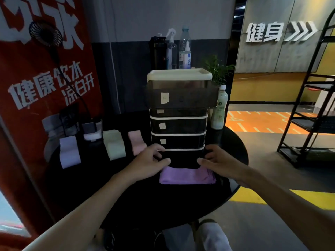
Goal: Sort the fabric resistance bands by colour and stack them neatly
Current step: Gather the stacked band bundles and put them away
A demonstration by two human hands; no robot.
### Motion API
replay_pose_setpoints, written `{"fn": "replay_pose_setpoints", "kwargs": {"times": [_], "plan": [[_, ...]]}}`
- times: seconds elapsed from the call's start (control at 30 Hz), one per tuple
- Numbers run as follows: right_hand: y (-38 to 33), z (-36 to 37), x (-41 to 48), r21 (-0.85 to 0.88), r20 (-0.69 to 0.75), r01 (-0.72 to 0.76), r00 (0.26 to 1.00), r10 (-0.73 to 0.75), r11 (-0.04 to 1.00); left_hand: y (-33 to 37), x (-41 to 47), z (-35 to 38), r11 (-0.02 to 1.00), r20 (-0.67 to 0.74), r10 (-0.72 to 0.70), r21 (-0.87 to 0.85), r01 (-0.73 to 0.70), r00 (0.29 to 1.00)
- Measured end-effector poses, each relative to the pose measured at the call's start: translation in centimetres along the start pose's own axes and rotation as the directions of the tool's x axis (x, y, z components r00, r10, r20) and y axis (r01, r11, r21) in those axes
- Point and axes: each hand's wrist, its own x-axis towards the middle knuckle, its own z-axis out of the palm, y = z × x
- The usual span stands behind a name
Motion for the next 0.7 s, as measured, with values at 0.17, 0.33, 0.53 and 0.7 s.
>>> {"fn": "replay_pose_setpoints", "kwargs": {"times": [0.17, 0.33, 0.53, 0.7], "plan": [[1.1, 0.8, 0.0, -0.189, 0.025, -0.018, 0.999, 0.023, 0.982, -0.9, 0.2, 1.5, 0.971, 0.173, 0.003, 0.237, -0.045, 0.985], [1.5, 0.4, 0.1, -0.417, 0.063, 0.086, 0.996, -0.066, 0.905, -1.2, 1.0, 1.8, 0.962, 0.197, 0.020, 0.263, -0.073, 0.980], [1.3, 0.3, 0.0, -0.426, 0.141, 0.098, 0.989, -0.041, 0.900, -0.5, 1.5, 1.7, 0.956, 0.228, 0.000, 0.286, -0.067, 0.974], [1.7, 0.2, 0.1, -0.402, 0.135, 0.129, 0.988, -0.080, 0.907, 0.0, 1.2, 1.6, 0.953, 0.240, 0.048, 0.279, -0.116, 0.970]]}}
